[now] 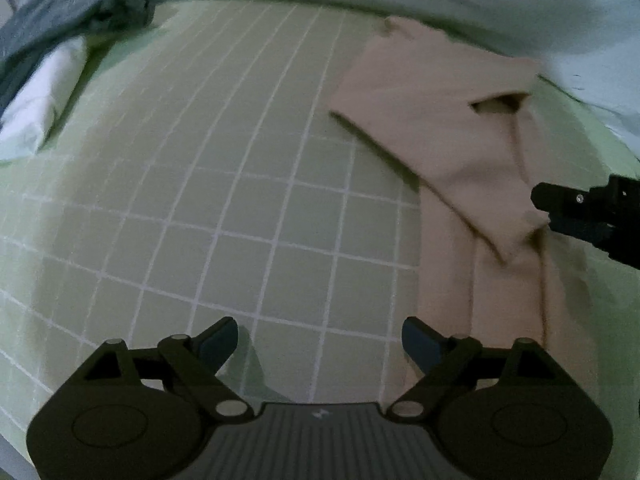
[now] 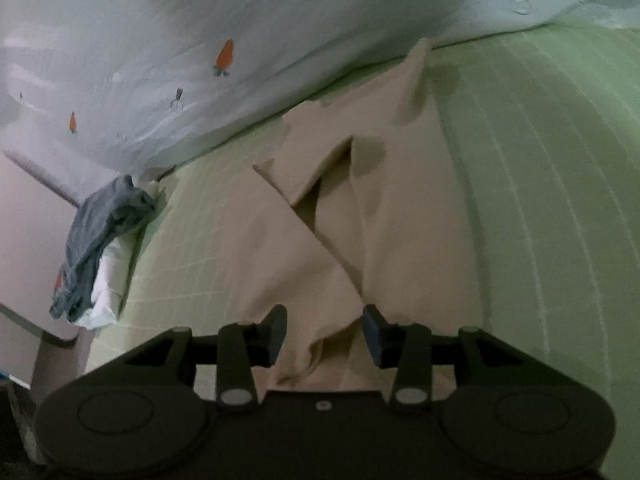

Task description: Fold clothes

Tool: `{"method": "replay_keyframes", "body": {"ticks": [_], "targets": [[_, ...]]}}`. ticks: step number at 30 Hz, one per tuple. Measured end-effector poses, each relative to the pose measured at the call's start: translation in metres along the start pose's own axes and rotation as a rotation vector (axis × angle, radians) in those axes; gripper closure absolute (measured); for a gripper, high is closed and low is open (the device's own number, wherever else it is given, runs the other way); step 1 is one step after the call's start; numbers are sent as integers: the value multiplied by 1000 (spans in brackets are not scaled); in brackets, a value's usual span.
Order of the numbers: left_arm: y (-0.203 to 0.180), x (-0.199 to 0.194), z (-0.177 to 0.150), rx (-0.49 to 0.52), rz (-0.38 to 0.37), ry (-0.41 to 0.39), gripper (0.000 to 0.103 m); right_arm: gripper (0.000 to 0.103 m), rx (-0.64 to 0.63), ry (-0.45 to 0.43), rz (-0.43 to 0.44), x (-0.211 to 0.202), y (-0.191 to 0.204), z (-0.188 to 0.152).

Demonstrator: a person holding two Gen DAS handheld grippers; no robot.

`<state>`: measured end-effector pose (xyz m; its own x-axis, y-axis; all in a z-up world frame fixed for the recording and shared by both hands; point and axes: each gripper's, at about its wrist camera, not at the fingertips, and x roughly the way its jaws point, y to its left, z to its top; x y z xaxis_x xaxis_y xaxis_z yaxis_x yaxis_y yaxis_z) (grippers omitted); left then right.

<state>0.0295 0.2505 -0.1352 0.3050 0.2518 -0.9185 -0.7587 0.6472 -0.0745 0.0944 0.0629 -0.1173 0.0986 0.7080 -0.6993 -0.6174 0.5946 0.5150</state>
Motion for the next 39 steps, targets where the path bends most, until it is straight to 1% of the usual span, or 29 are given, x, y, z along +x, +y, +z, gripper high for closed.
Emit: {"method": "replay_keyframes", "body": {"ticks": [1,5,8,10,13,15,16,17,18,21,24,28,34,39], "targets": [[0,3,1,-7,3,10,8,59,-15,11,-4,4,0,1],[-9,8,1,55,37,14,2,57,-89,20,-7,15,1,-2],[-12,10,0,92,53,13,0,57,-136,12,-13,20,3,1],[-11,10,3,91,48,13,0,57,-169,8,-23,23,6,3],[-10,9,3,104,43,8,0,55,-262,-3,-51,27,16,0],[-9,9,1,113,40,4,0,63,-339,-11,-86,28,23,-5],[-9,9,0,117,38,4,0,85,-370,-13,-96,27,24,-6],[-9,10,-1,121,36,5,0,99,-372,-12,-80,26,23,-5],[-9,10,-2,126,35,7,0,99,-360,-9,-54,23,22,-3],[-10,11,1,141,29,16,0,99,-304,-44,-28,13,21,0],[-12,12,6,152,24,24,0,99,-307,-64,-23,4,24,-2],[-11,11,6,158,22,34,0,99,-274,-78,-28,-10,24,-11],[-11,12,9,175,22,41,0,99,-230,-103,-65,-34,20,-26],[-13,7,-4,208,9,26,0,99,-181,-112,-91,-50,17,-39]]}}
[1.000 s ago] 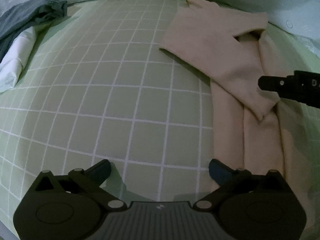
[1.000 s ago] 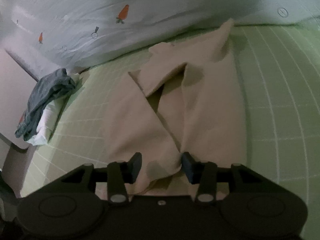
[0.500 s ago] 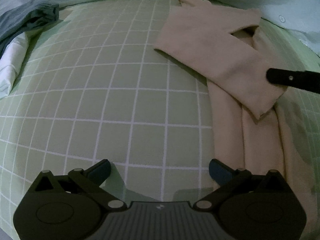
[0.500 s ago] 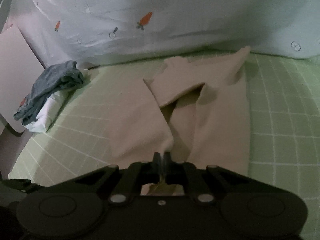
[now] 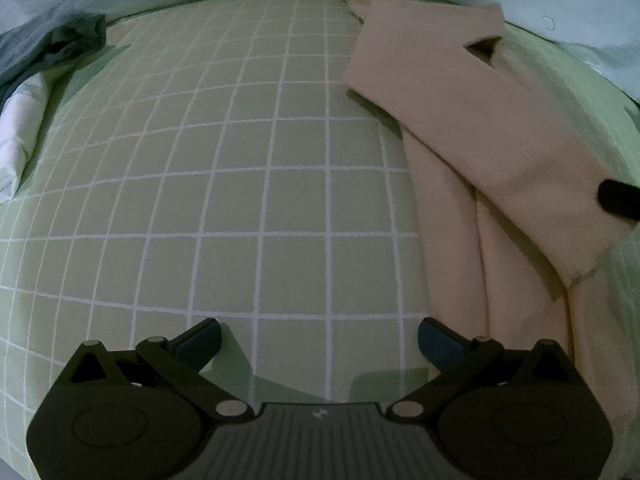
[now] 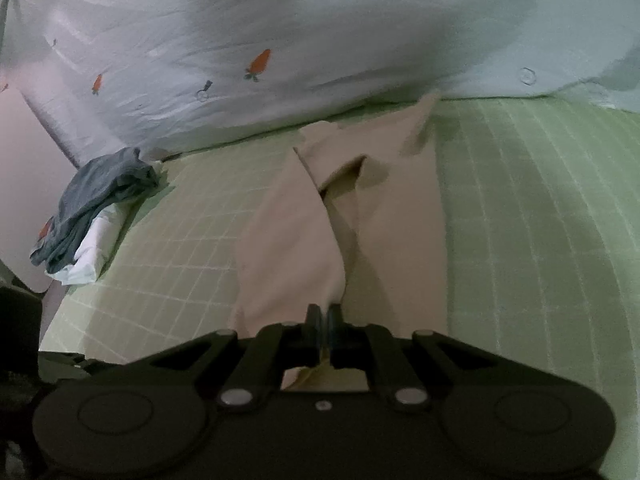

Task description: Fold clothes

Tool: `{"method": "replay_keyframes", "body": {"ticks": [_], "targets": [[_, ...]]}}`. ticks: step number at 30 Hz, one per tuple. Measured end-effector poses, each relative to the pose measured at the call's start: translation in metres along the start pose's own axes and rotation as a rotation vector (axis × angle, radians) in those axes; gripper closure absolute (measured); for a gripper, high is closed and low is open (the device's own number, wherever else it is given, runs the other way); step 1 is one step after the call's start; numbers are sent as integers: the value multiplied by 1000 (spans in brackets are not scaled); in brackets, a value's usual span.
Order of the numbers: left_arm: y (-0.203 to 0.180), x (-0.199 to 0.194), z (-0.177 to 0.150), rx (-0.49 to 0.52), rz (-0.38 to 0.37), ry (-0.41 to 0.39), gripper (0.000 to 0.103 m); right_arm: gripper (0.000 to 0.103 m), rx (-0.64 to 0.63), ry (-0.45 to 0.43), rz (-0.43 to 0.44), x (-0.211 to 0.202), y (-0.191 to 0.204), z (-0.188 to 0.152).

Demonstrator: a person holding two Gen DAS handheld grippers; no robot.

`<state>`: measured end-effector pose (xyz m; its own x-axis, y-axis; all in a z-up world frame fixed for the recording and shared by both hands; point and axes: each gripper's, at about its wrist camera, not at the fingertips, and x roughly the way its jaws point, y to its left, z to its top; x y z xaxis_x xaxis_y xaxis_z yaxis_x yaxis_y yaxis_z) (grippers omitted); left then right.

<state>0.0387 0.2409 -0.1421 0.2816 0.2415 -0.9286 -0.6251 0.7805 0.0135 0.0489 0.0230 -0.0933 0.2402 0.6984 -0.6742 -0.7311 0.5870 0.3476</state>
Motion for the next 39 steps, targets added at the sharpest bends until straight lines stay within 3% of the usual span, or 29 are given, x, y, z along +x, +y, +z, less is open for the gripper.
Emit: {"method": "replay_keyframes", "body": {"ticks": [15,28,31,34,39], "targets": [[-9,-22,-86,42,-12,-56,0,99,111,19,-100,-43,-6,-60],[-12,-38,-123,52,-18,-48,0,98,200,61,-147,-52,-21,-82],[-10,-46,-138,59,-27,-36,0,91,215,88,-169,-47,-25,-83],[-5,-56,-153,54,-53,-26,0,70,235,97,-184,-46,-31,-84],[16,-71,-176,-32,-196,-29,1,68,313,94,-148,-49,-47,-88]]}}
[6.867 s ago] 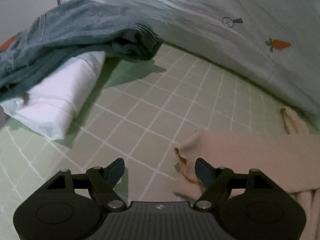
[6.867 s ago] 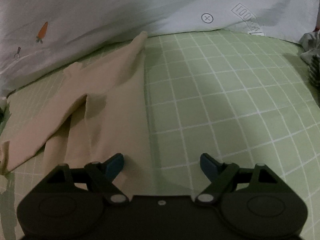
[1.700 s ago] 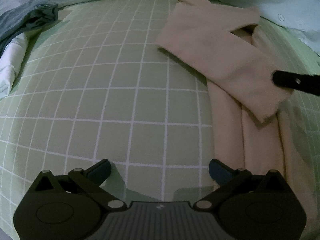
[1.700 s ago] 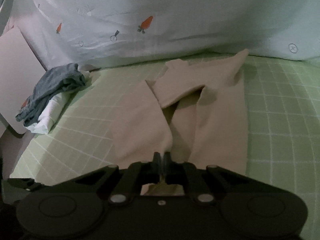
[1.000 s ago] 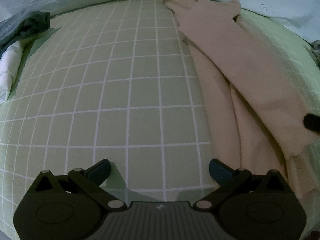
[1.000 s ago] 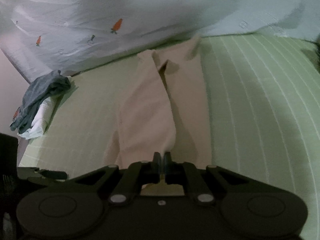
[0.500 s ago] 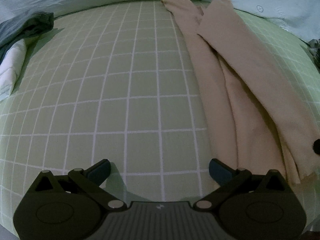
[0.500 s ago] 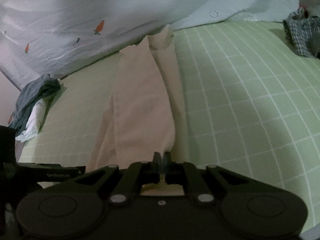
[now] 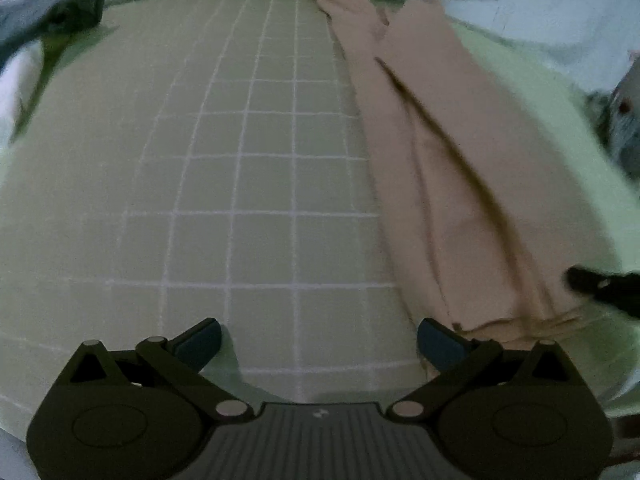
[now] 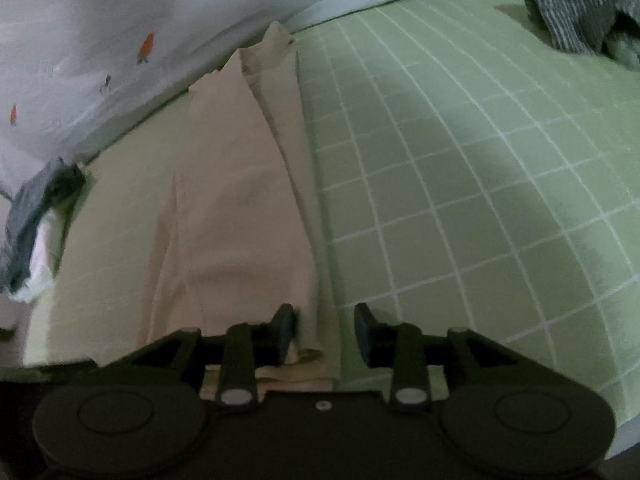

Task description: Fold clothes

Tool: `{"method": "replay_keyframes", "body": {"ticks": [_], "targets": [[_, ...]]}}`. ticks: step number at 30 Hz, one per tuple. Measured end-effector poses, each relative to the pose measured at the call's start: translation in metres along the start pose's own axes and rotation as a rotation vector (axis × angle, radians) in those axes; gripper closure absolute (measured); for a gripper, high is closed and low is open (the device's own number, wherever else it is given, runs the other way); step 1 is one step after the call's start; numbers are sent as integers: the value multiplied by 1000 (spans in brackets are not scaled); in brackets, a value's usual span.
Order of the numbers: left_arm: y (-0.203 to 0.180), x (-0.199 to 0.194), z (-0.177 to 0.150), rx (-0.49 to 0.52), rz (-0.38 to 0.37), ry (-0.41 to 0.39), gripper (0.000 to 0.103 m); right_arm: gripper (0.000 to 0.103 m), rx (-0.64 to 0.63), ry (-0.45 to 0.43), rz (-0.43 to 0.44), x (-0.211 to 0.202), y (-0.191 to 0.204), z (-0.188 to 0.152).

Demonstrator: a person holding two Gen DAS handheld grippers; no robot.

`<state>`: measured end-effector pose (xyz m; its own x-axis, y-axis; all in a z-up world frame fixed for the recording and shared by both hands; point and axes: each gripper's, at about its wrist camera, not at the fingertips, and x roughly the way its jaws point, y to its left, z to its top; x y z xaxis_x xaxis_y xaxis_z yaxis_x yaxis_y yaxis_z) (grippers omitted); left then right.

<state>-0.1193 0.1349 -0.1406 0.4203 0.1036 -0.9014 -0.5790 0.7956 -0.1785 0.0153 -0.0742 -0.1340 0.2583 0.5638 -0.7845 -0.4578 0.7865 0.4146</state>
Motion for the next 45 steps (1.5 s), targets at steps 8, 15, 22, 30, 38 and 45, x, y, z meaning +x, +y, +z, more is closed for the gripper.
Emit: {"method": "replay_keyframes", "body": {"ticks": [8,15,22,30,38,45], "targets": [[29,-15,-20,-227,-322,-10,6,61,450,20,318,6,-69,-7],[23,-17,-28,-164,-300,-6,15,66,657,42,467,14,-99,-23],[13,-20,-23,13,-206,-44,26,66,565,52,461,21,-81,-11],[6,-16,-8,109,-193,-85,70,73,504,72,480,44,-59,4],[36,-22,-2,-84,-297,-69,89,89,487,116,458,53,-53,8],[44,-79,2,-65,-399,-167,90,89,472,112,486,17,-56,11]]}}
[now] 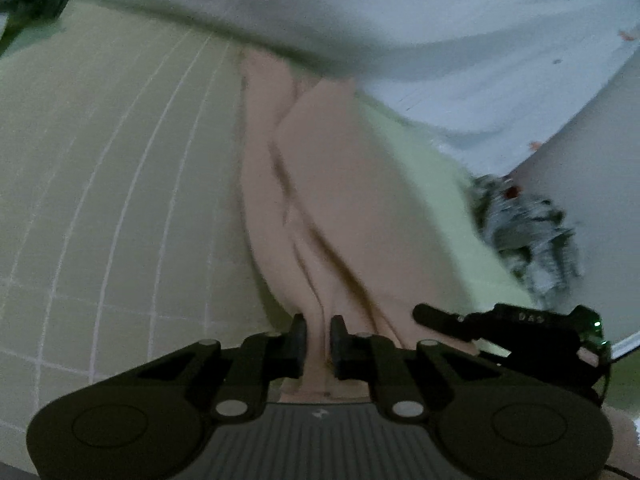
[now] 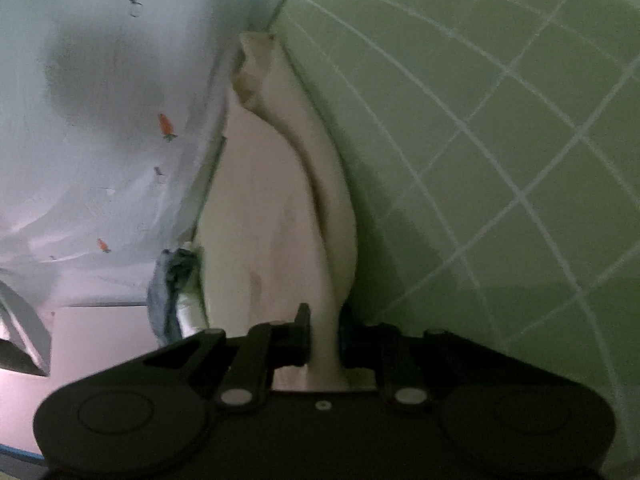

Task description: Fold clothes

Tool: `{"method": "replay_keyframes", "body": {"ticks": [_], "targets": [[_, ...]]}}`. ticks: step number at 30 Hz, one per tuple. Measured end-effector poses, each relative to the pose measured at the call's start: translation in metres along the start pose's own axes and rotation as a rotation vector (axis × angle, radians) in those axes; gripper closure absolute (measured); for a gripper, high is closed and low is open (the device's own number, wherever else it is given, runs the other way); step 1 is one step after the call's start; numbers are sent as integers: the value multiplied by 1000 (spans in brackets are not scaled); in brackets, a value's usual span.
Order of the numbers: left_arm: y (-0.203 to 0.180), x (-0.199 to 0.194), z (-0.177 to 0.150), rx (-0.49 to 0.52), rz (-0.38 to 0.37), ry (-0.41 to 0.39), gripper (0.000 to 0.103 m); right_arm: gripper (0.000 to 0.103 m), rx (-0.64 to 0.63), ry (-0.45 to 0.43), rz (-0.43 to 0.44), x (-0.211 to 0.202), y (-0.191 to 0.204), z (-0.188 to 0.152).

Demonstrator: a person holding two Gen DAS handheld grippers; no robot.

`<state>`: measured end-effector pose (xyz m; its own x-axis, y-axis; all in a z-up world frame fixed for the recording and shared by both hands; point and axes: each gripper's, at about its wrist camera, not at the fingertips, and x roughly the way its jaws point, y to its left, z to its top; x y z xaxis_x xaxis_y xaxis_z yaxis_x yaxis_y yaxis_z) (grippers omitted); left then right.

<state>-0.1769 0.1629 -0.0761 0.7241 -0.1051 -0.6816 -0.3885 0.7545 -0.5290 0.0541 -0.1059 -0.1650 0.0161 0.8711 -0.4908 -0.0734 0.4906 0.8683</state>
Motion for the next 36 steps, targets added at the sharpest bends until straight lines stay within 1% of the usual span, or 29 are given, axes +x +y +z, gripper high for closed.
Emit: {"method": "replay_keyframes", "body": {"ticks": [3,7,9,10,11,12,13,14,16,18,21,23,28,34,36], "targets": [[-9,-37,8,46,-38,-67,91,89,-22,-13,44,-23,14,-1],[-38,-71,26,132,-80,-167,91,89,-31,-22,117,-51,39,1],[-52,-87,34,168,-104,-220,91,89,-37,-38,168,-63,54,3],[-64,-80,39,176,-115,-240,91,89,-41,-46,195,-68,61,5],[-66,-81,43,179,-127,-253,91,89,-30,-55,219,-71,64,6],[-69,-74,45,174,-132,-257,91,89,-13,-65,240,-72,65,9],[-65,-67,46,146,-124,-248,90,88,4,-74,261,-74,66,11],[-62,-60,47,117,-116,-236,91,88,19,-76,266,-71,64,13],[-55,-43,48,52,-89,-203,91,88,75,-69,222,-60,54,16],[-55,-35,52,41,-77,-205,91,88,144,-58,206,-49,44,19],[-56,-32,63,43,-84,-231,91,88,188,-65,240,-41,41,24],[-55,-27,72,43,-84,-246,91,88,192,-71,259,-36,45,34],[-55,-10,97,35,-74,-283,91,86,178,-76,265,-18,60,65],[-54,14,136,12,-49,-307,91,86,188,-70,271,11,72,103],[-52,24,151,-11,-47,-312,91,86,182,-65,265,23,78,120]]}}
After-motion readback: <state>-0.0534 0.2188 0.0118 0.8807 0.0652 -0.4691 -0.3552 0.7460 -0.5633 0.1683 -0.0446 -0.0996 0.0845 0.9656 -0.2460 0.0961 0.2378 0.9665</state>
